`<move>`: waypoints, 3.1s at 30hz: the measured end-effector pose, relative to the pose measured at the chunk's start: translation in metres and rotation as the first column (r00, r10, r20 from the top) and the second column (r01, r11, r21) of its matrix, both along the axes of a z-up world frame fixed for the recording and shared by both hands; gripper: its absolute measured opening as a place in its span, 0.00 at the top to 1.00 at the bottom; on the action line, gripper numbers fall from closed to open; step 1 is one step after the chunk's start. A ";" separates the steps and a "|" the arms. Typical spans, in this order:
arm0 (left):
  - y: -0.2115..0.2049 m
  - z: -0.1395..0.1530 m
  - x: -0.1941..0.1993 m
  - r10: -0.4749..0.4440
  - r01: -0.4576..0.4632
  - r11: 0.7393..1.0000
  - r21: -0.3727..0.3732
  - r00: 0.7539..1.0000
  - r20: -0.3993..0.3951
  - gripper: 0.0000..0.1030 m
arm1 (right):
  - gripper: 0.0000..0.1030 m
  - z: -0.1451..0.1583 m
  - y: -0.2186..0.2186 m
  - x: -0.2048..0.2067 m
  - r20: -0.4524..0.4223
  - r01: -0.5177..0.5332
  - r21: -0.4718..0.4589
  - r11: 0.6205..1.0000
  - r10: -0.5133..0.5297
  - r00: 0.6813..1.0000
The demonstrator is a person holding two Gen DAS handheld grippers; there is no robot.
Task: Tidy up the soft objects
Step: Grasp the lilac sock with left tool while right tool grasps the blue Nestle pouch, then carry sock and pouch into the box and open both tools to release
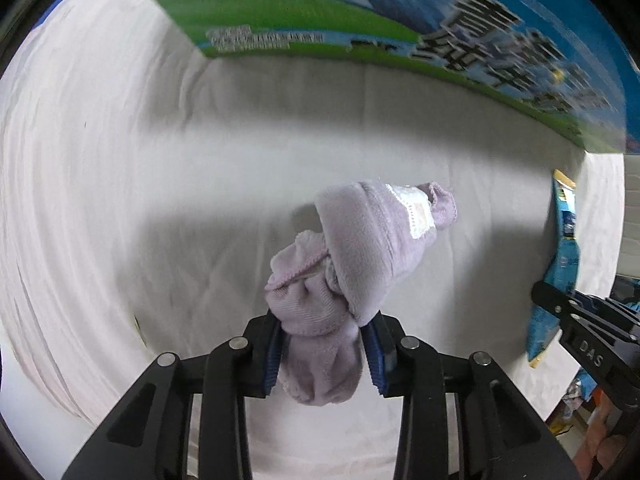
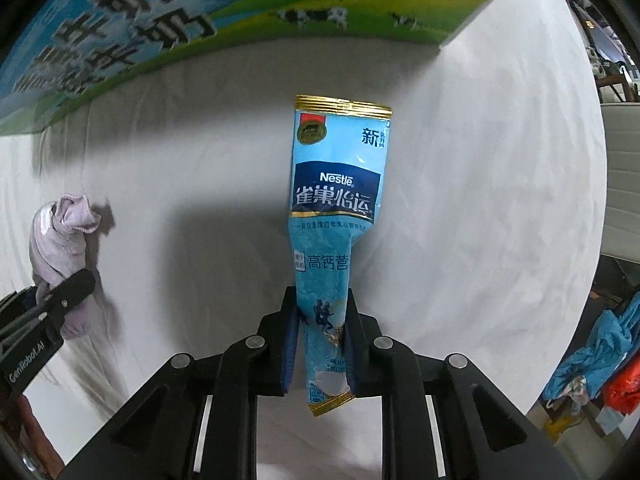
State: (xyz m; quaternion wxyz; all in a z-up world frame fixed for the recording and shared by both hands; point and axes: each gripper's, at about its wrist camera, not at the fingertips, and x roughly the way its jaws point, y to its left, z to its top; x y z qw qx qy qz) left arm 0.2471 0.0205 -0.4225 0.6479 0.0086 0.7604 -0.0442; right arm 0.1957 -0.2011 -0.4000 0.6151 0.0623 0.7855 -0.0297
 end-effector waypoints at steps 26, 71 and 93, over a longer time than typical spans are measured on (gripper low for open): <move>0.024 0.134 -0.033 0.062 -0.026 0.984 -0.175 0.977 0.204 0.69 | 0.83 0.133 -0.030 -0.010 0.221 -0.030 0.266 0.964 -0.031 0.975; -0.036 0.079 0.188 0.152 -0.152 0.984 -0.088 0.988 -0.007 0.64 | 0.45 0.035 0.011 0.231 0.080 0.099 0.222 0.970 -0.119 0.990; -0.019 0.136 0.169 0.086 -0.096 0.995 0.036 0.974 0.209 0.11 | 0.01 0.068 0.005 0.201 0.218 -0.003 -0.002 1.000 0.004 0.976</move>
